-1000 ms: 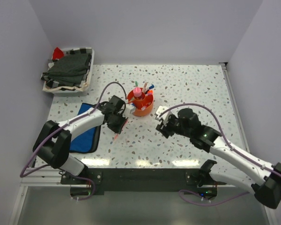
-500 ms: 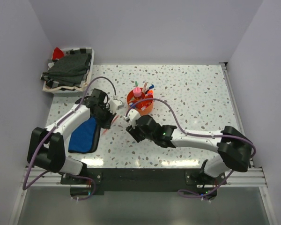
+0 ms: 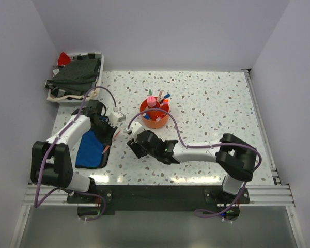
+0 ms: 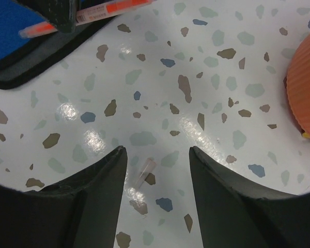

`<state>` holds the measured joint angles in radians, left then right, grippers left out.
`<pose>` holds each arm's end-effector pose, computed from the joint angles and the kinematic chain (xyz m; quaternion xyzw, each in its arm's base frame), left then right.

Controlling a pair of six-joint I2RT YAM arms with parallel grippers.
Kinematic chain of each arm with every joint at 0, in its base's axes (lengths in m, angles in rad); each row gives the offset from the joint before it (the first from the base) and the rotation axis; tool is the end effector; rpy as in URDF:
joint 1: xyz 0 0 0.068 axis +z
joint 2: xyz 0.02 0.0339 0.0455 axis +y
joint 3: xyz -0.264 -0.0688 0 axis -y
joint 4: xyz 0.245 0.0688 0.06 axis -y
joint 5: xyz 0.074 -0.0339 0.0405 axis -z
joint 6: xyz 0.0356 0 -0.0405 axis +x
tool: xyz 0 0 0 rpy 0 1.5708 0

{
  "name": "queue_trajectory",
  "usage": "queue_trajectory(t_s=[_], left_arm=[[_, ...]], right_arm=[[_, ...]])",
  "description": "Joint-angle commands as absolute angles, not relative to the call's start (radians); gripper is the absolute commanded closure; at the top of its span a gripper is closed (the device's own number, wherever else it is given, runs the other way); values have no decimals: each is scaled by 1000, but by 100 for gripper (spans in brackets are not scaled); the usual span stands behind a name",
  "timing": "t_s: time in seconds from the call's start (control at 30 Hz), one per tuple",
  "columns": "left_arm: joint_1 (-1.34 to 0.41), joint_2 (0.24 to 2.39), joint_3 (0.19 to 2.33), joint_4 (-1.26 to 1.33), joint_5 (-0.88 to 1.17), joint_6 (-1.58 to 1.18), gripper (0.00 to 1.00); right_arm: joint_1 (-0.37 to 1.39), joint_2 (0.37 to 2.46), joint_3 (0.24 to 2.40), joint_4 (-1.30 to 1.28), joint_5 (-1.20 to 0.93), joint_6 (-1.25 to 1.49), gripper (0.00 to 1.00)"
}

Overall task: Sort the stationery into containers
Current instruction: Close the pen cap on the pen.

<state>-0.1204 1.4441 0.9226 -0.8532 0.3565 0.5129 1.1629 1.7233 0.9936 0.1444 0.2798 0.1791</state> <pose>0.2466 -0.0423 0.2000 0.3215 0.9253 -0.1543 0.1289 0.1570 0.3384 0.1960 -0.3539 0.8001 0.1950 0.4433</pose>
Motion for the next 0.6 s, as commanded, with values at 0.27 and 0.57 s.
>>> queue_trajectory(t_s=[0.27, 0.57], left_arm=[[-69, 1447, 899, -831, 403, 560, 100], [-45, 1439, 887, -807, 400, 560, 100]], right_arm=[[1189, 1706, 925, 179, 307, 290, 51], [1189, 1753, 939, 189, 285, 299, 56]])
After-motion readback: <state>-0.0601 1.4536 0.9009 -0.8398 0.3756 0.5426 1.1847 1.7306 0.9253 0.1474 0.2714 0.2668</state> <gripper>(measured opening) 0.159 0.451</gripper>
